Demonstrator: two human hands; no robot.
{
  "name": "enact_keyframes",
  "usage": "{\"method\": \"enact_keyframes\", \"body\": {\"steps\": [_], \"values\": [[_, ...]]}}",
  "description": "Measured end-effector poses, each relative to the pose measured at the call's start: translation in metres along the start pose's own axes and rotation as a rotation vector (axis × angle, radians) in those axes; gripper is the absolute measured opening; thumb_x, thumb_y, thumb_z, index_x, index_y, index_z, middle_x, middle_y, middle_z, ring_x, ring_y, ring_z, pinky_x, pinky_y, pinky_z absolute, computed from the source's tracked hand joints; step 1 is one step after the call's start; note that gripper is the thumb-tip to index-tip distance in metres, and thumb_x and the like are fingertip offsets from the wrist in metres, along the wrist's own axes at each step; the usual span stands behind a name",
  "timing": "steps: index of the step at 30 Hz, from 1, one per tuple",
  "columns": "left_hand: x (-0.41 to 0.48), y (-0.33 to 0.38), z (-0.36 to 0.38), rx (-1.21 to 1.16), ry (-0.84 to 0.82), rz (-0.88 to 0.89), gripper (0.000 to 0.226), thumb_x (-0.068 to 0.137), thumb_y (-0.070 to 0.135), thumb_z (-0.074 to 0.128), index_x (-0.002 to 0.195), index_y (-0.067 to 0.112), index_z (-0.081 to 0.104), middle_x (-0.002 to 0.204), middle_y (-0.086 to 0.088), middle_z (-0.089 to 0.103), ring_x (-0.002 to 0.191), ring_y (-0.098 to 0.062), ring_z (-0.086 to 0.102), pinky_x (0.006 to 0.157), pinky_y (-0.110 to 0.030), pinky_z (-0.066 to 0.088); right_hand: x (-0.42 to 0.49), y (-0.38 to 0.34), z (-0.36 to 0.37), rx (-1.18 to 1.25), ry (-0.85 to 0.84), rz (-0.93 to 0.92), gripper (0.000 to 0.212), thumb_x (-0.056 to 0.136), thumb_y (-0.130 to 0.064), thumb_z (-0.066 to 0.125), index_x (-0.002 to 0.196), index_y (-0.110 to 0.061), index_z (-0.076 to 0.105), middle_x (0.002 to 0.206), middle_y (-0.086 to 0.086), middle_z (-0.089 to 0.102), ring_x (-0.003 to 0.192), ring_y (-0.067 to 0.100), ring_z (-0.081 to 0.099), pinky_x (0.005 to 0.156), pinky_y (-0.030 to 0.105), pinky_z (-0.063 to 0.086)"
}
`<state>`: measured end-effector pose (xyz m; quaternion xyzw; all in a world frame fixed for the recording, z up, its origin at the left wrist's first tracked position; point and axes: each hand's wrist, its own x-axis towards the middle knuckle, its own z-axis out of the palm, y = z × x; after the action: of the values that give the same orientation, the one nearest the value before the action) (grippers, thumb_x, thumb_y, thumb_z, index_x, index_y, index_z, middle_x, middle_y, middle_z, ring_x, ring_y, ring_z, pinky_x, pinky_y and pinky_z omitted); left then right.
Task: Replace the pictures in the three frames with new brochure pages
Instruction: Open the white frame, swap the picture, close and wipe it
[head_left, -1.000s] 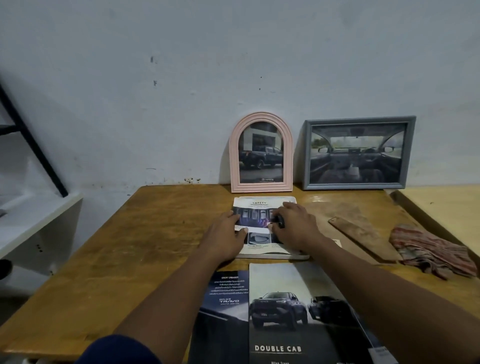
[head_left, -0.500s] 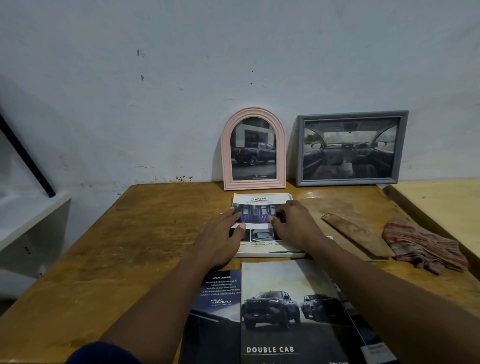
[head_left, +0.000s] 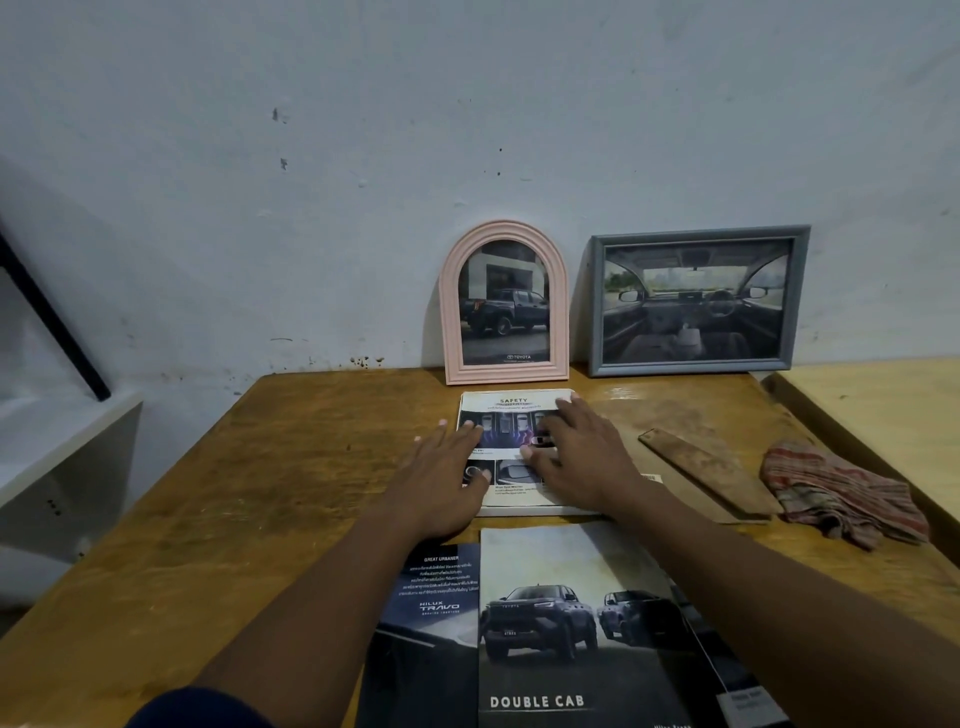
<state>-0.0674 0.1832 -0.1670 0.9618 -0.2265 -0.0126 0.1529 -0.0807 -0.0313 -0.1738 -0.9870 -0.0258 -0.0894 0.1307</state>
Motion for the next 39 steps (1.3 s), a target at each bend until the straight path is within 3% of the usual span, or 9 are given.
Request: {"method": "enact_keyframes", "body": {"steps": [4, 9, 13, 15, 17, 20, 24, 30, 39], "values": [[0.001, 0.001, 0.001, -0.08, -0.033, -0.028, 0.058, 0.107, 0.041, 0.038, 0.161, 0.029, 0.021, 0.169, 0.007, 0.011, 0.156, -0.017, 0.004, 0.124, -0.042, 0.001, -0.004, -0.002, -0.003, -0.01, -0.035, -0.057, 0.061, 0.097, -0.059, 0.043, 0.145, -0.021, 0.045, 0.153, 0.005, 0.042, 0.136, 0.024, 0.04, 0.108, 0.042, 0.038], [0.001, 0.002, 0.0, -0.136, 0.008, -0.031, 0.056, 0.107, 0.037, 0.039, 0.16, 0.03, 0.023, 0.169, 0.005, 0.017, 0.156, -0.019, 0.005, 0.124, -0.044, 0.001, -0.002, 0.001, -0.006, 0.102, -0.038, -0.044, 0.056, 0.097, -0.058, 0.046, 0.141, -0.024, 0.05, 0.148, 0.001, 0.048, 0.129, 0.02, 0.046, 0.102, 0.04, 0.045], [0.006, 0.003, -0.007, -0.132, 0.1, -0.018, 0.052, 0.104, 0.033, 0.046, 0.155, 0.029, 0.038, 0.165, 0.005, 0.028, 0.156, -0.023, 0.01, 0.124, -0.046, 0.003, -0.006, 0.009, -0.025, 0.228, 0.084, 0.016, 0.047, 0.1, -0.05, 0.046, 0.138, -0.023, 0.052, 0.144, 0.002, 0.051, 0.126, 0.02, 0.048, 0.102, 0.04, 0.046], [0.011, 0.009, -0.01, -0.099, 0.157, -0.018, 0.044, 0.101, 0.03, 0.052, 0.144, 0.027, 0.055, 0.156, 0.003, 0.046, 0.15, -0.026, 0.028, 0.123, -0.049, 0.015, -0.008, 0.019, -0.04, 0.227, 0.106, 0.11, 0.049, 0.099, -0.049, 0.05, 0.141, -0.025, 0.048, 0.149, 0.002, 0.046, 0.132, 0.023, 0.046, 0.105, 0.045, 0.044], [0.018, 0.017, -0.013, -0.108, 0.245, -0.015, 0.032, 0.097, 0.029, 0.06, 0.128, 0.025, 0.068, 0.135, 0.002, 0.064, 0.125, -0.02, 0.054, 0.113, -0.05, 0.041, -0.009, 0.036, -0.056, 0.185, 0.086, 0.228, 0.055, 0.096, -0.047, 0.057, 0.144, -0.024, 0.045, 0.15, 0.005, 0.045, 0.134, 0.027, 0.045, 0.106, 0.048, 0.043], [0.028, 0.037, -0.012, -0.146, 0.3, 0.038, 0.028, 0.094, 0.029, 0.065, 0.12, 0.023, 0.073, 0.122, 0.001, 0.07, 0.102, -0.014, 0.061, 0.095, -0.041, 0.055, -0.017, 0.069, -0.072, 0.111, 0.0, 0.424, 0.07, 0.089, -0.054, 0.062, 0.147, -0.02, 0.039, 0.147, 0.011, 0.047, 0.129, 0.032, 0.049, 0.103, 0.052, 0.045], [0.036, 0.078, 0.0, -0.202, 0.221, 0.092, 0.034, 0.095, 0.029, 0.064, 0.127, 0.023, 0.07, 0.13, 0.002, 0.066, 0.114, -0.017, 0.061, 0.098, -0.038, 0.055, -0.031, 0.095, -0.077, 0.0, -0.161, 0.637, 0.09, 0.079, -0.07, 0.059, 0.146, -0.015, 0.033, 0.143, 0.016, 0.047, 0.129, 0.039, 0.044, 0.106, 0.054, 0.038], [0.044, 0.108, 0.025, -0.031, 0.138, 0.197, 0.043, 0.095, 0.034, 0.057, 0.136, 0.023, 0.062, 0.137, 0.002, 0.06, 0.124, -0.019, 0.054, 0.105, -0.041, 0.046, -0.027, 0.087, -0.074, -0.011, -0.126, 0.669, 0.091, 0.077, -0.067, 0.067, 0.144, -0.015, 0.033, 0.145, 0.018, 0.044, 0.134, 0.042, 0.037, 0.109, 0.056, 0.027], [0.044, 0.101, 0.03, -0.18, 0.102, 0.124, 0.045, 0.098, 0.037, 0.057, 0.14, 0.021, 0.054, 0.143, 0.004, 0.052, 0.129, -0.017, 0.05, 0.106, -0.042, 0.047, -0.021, 0.092, -0.075, 0.18, -0.006, 0.71, 0.113, 0.065, -0.062, 0.08, 0.149, -0.018, 0.019, 0.146, 0.021, 0.036, 0.129, 0.043, 0.044, 0.106, 0.058, 0.039]]}}
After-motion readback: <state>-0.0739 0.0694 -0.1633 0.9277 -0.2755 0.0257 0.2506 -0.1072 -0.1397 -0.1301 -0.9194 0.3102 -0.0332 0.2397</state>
